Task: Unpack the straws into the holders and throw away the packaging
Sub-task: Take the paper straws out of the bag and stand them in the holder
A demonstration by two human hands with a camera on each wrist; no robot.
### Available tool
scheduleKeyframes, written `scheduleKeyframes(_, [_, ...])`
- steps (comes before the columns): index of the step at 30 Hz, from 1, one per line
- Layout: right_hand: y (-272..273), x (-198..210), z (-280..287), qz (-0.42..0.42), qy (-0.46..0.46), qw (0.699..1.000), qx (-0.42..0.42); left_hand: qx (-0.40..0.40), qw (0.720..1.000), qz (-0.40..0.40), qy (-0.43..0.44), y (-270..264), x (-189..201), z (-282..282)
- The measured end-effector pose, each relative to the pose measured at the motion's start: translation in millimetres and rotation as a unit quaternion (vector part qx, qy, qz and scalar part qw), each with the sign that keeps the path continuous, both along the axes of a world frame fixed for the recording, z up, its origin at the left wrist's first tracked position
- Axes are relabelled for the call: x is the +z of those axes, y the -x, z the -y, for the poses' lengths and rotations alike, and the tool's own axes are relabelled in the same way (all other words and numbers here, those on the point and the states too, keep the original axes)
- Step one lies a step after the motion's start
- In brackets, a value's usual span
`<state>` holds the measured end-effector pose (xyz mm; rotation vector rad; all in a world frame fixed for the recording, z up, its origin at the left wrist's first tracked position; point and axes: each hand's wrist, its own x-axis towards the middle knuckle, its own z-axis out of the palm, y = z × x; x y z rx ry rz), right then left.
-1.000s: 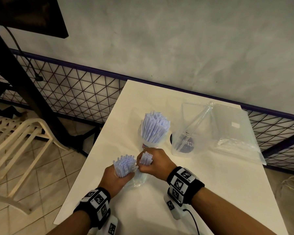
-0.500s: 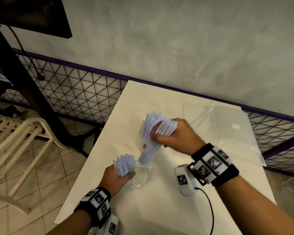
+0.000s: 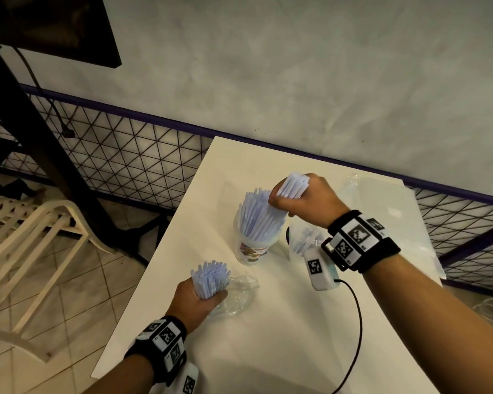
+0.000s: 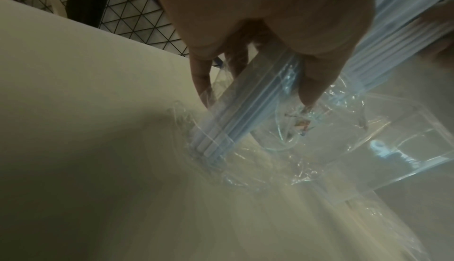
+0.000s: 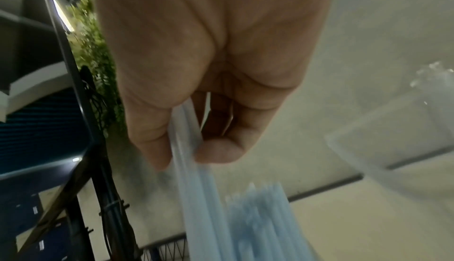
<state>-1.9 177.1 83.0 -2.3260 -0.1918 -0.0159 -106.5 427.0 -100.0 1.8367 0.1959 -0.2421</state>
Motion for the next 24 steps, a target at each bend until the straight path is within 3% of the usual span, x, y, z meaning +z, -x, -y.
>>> scheduleKeyframes(3, [-3,-17,-5,-0.023,0.015,1.000,-0.012,0.000,1.000,0.001,0.003,0,0,0])
scheduleKeyframes(8, [-4,-25,-14,0.106,-0.073,0.990,-0.049,-0.002,1.000,0.004,-0.002,0,0,0])
scheduleKeyframes(12, [-1,-37,-23,0.179,0.085,0.979,0.040,-0.006,1.000,0.002,0.007,0,2,0])
scheduleKeyframes(15, [3,-54,-30,0.135,0.201,0.966,0.087,-0.009,1.000,0.007,0.011,0,3,0])
scheduleKeyframes(20, [6,-73,-35,0.121,0.279,0.944,0.126,-0.011,1.000,0.011,0.011,0,3,0])
scheduleKeyframes(24, [2,-75,-40,0.145,0.295,0.938,0.108,-0.012,1.000,0.007,0.019,0,5,0])
